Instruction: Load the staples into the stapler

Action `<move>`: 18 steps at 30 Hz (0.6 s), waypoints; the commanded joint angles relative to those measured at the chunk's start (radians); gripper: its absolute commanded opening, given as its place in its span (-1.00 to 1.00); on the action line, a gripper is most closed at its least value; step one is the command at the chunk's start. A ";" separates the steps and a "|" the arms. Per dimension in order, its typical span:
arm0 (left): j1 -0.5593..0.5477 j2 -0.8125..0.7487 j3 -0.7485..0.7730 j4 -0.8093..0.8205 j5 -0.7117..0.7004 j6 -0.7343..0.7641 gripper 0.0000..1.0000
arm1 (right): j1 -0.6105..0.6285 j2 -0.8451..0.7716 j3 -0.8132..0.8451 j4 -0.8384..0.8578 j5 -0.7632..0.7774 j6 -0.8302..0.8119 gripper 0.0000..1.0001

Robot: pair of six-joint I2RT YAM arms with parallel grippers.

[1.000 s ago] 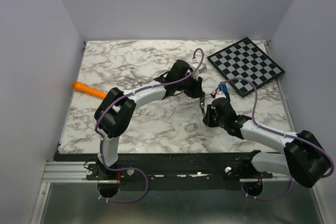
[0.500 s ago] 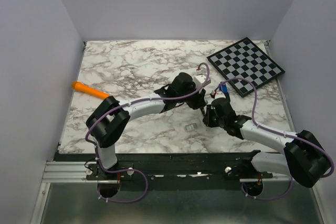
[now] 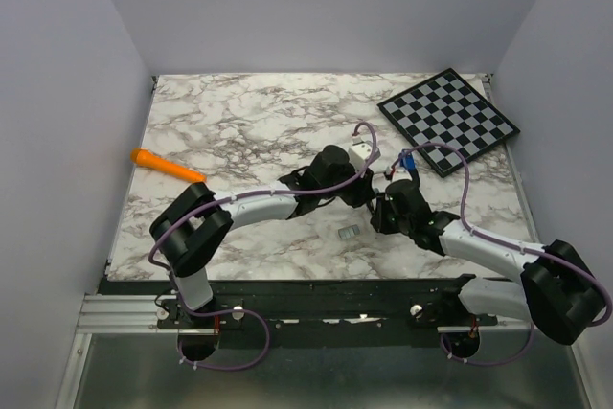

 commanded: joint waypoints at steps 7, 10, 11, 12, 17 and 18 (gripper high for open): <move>-0.040 -0.022 -0.049 0.025 0.050 -0.152 -0.22 | 0.001 -0.046 -0.017 -0.003 0.048 0.068 -0.32; -0.041 -0.017 -0.068 0.054 0.093 -0.171 -0.18 | 0.001 -0.041 -0.011 0.008 0.057 0.072 -0.33; -0.044 -0.016 -0.072 0.059 0.101 -0.180 -0.15 | 0.001 -0.038 -0.009 0.012 0.061 0.065 -0.33; -0.046 -0.016 -0.080 0.060 0.101 -0.184 -0.13 | 0.001 -0.035 -0.009 0.020 0.065 0.063 -0.33; -0.055 -0.028 -0.100 0.071 0.105 -0.206 0.03 | 0.001 -0.015 0.005 0.035 0.074 0.052 -0.32; -0.054 -0.034 -0.109 0.073 0.089 -0.211 0.04 | 0.001 -0.011 0.006 0.036 0.075 0.051 -0.33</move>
